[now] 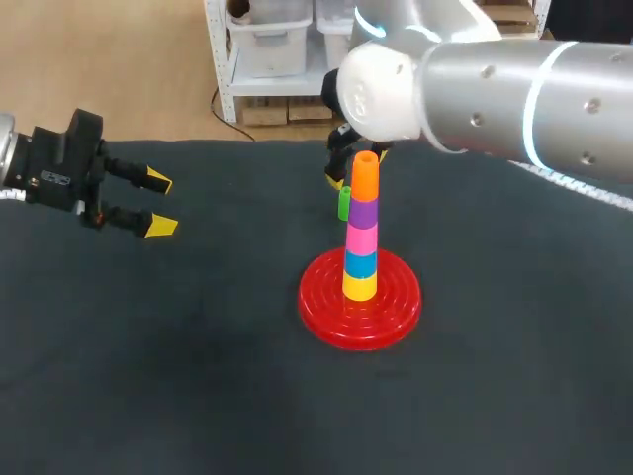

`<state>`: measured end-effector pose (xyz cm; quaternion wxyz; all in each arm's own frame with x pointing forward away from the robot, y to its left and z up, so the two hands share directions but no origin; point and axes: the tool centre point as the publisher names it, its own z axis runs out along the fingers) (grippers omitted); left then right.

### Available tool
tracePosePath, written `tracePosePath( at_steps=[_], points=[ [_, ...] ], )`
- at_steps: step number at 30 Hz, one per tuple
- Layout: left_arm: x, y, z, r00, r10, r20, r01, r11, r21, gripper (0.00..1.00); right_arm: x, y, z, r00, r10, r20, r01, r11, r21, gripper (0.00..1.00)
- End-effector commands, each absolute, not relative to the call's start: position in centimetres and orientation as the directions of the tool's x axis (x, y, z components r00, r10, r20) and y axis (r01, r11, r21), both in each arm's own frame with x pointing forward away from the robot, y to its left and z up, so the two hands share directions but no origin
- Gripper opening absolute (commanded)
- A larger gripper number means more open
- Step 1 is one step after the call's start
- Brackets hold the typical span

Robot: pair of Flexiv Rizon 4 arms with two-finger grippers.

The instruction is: Pick up and stack the cylinders on the red base in this order: pink,purple,orange,green

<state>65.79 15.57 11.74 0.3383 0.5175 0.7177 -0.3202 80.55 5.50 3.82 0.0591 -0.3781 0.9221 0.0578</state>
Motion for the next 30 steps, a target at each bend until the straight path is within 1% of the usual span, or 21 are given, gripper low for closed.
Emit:
tracePosePath(
  at_steps=[1, 7, 8, 10, 11, 12, 13, 17, 23, 30],
  points=[
    [65.7, 15.6, 11.6, -0.233, 0.524, -0.820, 0.960, 0.260, -0.107, 1.00, 81.5, 6.3, 3.3, -0.702, -0.708, -0.077, -0.712, 0.698, 0.075, 1.00],
    [65.7, 15.6, 11.6, -0.233, 0.524, -0.820, 0.960, 0.260, -0.107, 1.00, 80.9, 6.5, 2.5, -0.688, -0.725, -0.039, -0.725, 0.684, 0.079, 1.00],
    [65.7, 15.6, 11.6, -0.233, 0.524, -0.820, 0.960, 0.260, -0.107, 1.00, 80.9, 6.5, 2.4, -0.688, -0.725, -0.034, -0.725, 0.684, 0.078, 0.93],
    [65.7, 15.6, 11.6, -0.233, 0.524, -0.820, 0.960, 0.260, -0.107, 1.00, 80.7, 6.4, 2.2, -0.685, -0.728, -0.025, -0.727, 0.682, 0.074, 0.86],
    [65.7, 15.6, 11.6, -0.233, 0.524, -0.820, 0.960, 0.260, -0.107, 1.00, 80.6, 6.4, 2.1, -0.682, -0.731, -0.022, -0.730, 0.680, 0.072, 0.80],
    [65.7, 15.6, 11.6, -0.233, 0.524, -0.820, 0.960, 0.260, -0.107, 1.00, 80.5, 6.4, 2.0, -0.681, -0.732, -0.018, -0.731, 0.679, 0.070, 0.70],
    [65.7, 15.6, 11.6, -0.233, 0.524, -0.820, 0.960, 0.260, -0.107, 1.00, 80.4, 6.4, 1.9, -0.680, -0.733, -0.016, -0.732, 0.678, 0.069, 0.50],
    [65.7, 15.6, 11.6, -0.233, 0.524, -0.820, 0.960, 0.260, -0.107, 1.00, 80.1, 6.4, 1.8, -0.678, -0.735, -0.011, -0.734, 0.676, 0.070, 0.44],
    [65.7, 15.6, 11.6, -0.233, 0.524, -0.820, 0.960, 0.260, -0.107, 1.00, 79.6, 6.3, 1.7, -0.677, -0.736, -0.010, -0.735, 0.674, 0.072, 0.40],
    [65.7, 15.6, 11.6, -0.233, 0.524, -0.820, 0.960, 0.260, -0.107, 1.00, 78.9, 6.4, 1.8, -0.674, -0.739, -0.013, -0.737, 0.671, 0.079, 0.39]
  ],
)
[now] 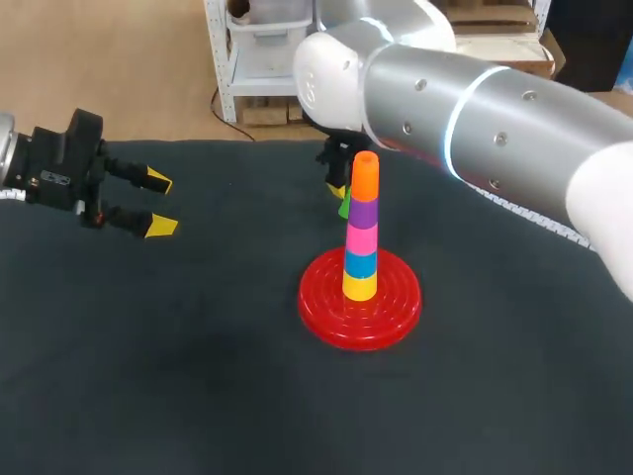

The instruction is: Pick up and stack the cylinders on the red base in this order: pink,purple,orange,green

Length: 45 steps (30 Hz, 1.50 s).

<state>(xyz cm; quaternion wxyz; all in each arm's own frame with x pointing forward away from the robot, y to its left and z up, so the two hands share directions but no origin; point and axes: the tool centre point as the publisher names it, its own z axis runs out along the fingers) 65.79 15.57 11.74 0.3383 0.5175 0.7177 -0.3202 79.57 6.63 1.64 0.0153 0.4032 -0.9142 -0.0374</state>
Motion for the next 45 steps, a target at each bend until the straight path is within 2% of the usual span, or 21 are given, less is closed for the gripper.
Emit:
tracePosePath(
  at_steps=[1, 10, 31, 34, 35, 37, 45],
  points=[
    [65.7, 15.6, 11.6, -0.233, 0.524, -0.820, 0.960, 0.260, -0.107, 1.00, 78.8, 6.5, 1.8, -0.673, -0.740, -0.014, -0.738, 0.670, 0.079, 0.39],
    [65.7, 15.6, 11.6, -0.233, 0.524, -0.820, 0.960, 0.260, -0.107, 1.00, 78.4, 6.8, 2.3, -0.667, -0.744, -0.021, -0.743, 0.664, 0.081, 0.43],
    [65.7, 15.6, 11.6, -0.233, 0.524, -0.820, 0.960, 0.260, -0.107, 1.00, 77.7, 6.6, 2.0, -0.686, -0.727, -0.032, -0.726, 0.682, 0.086, 0.41],
    [65.7, 15.6, 11.6, -0.233, 0.524, -0.820, 0.960, 0.260, -0.107, 1.00, 77.5, 6.7, 2.1, -0.684, -0.728, -0.035, -0.728, 0.680, 0.089, 0.35],
    [65.7, 15.6, 11.6, -0.233, 0.524, -0.820, 0.960, 0.260, -0.107, 1.00, 77.5, 6.7, 2.1, -0.684, -0.729, -0.037, -0.729, 0.679, 0.090, 0.27],
    [65.7, 15.6, 11.6, -0.233, 0.524, -0.820, 0.960, 0.260, -0.107, 1.00, 77.4, 6.7, 2.2, -0.684, -0.728, -0.041, -0.728, 0.679, 0.093, 0.00],
    [65.7, 15.6, 11.6, -0.233, 0.524, -0.820, 0.960, 0.260, -0.107, 1.00, 77.3, 6.4, 6.0, -0.682, -0.722, -0.116, -0.732, 0.675, 0.096, 0.00]
  ],
)
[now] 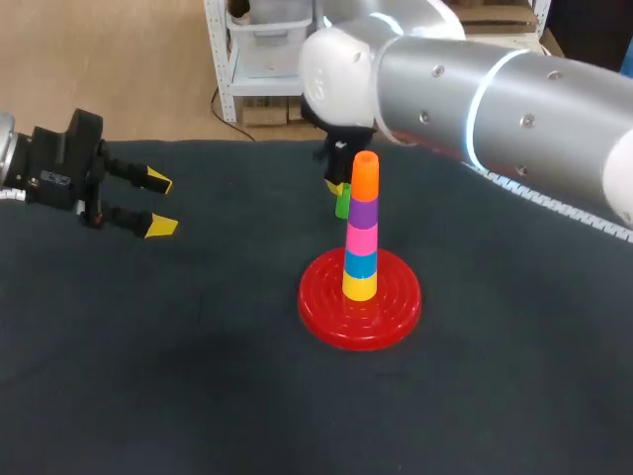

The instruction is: Pick up and stack the cylinders on the red base in this order: pink,purple,orange,green

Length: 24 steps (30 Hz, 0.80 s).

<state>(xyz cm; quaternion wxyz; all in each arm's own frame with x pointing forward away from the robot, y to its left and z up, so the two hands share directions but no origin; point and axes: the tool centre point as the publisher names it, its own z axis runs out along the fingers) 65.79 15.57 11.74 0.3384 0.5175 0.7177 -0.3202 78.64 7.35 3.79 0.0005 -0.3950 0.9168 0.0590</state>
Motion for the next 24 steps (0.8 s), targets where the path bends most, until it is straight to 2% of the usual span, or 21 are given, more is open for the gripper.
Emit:
tracePosePath(
  at_steps=[1, 10, 18, 24],
  points=[
    [65.7, 15.6, 11.6, -0.233, 0.524, -0.820, 0.960, 0.260, -0.107, 1.00, 77.4, 6.3, 6.7, -0.677, -0.725, -0.131, -0.736, 0.671, 0.091, 0.00],
    [65.7, 15.6, 11.6, -0.233, 0.524, -0.820, 0.960, 0.260, -0.107, 1.00, 77.3, 4.7, 15.8, -0.574, -0.770, -0.280, -0.805, 0.592, 0.022, 0.00],
    [65.7, 15.6, 11.6, -0.233, 0.524, -0.820, 0.960, 0.260, -0.107, 1.00, 72.9, 2.5, 24.0, -0.455, -0.802, -0.387, -0.865, 0.501, -0.024, 0.00],
    [65.7, 15.6, 11.6, -0.233, 0.524, -0.820, 0.960, 0.260, -0.107, 1.00, 69.1, 1.8, 27.5, -0.360, -0.843, -0.399, -0.909, 0.413, -0.050, 0.00]
  ],
)
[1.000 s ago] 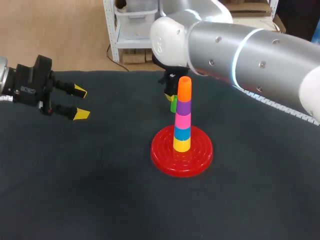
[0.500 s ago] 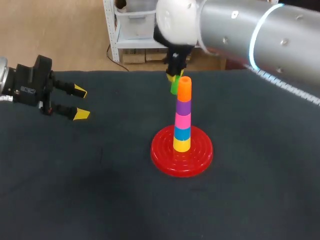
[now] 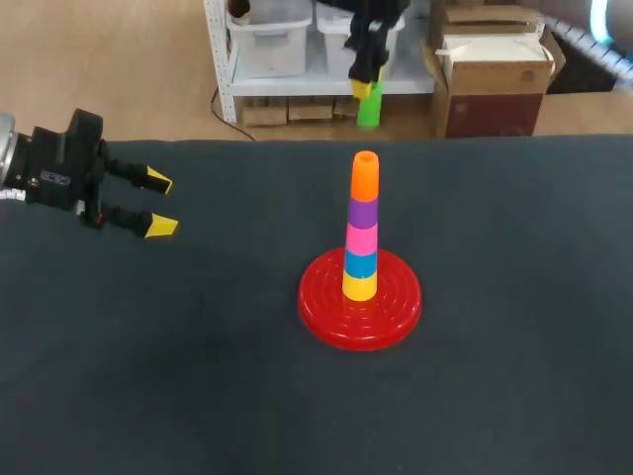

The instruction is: Pick up and stack the cylinders on the red base in this order: pink,purple,orange,green

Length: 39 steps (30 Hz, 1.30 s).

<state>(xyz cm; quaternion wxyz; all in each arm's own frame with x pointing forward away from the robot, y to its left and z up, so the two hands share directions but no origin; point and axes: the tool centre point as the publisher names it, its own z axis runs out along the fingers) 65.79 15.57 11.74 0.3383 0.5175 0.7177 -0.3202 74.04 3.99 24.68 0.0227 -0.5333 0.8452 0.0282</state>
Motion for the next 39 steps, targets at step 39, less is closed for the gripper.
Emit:
tracePosePath(
  at_steps=[39],
  points=[
    [65.7, 15.6, 11.6, -0.233, 0.524, -0.820, 0.960, 0.260, -0.107, 1.00, 60.9, 4.7, 28.4, -0.021, -0.971, -0.237, -0.998, 0.008, 0.058, 0.00]
  ],
)
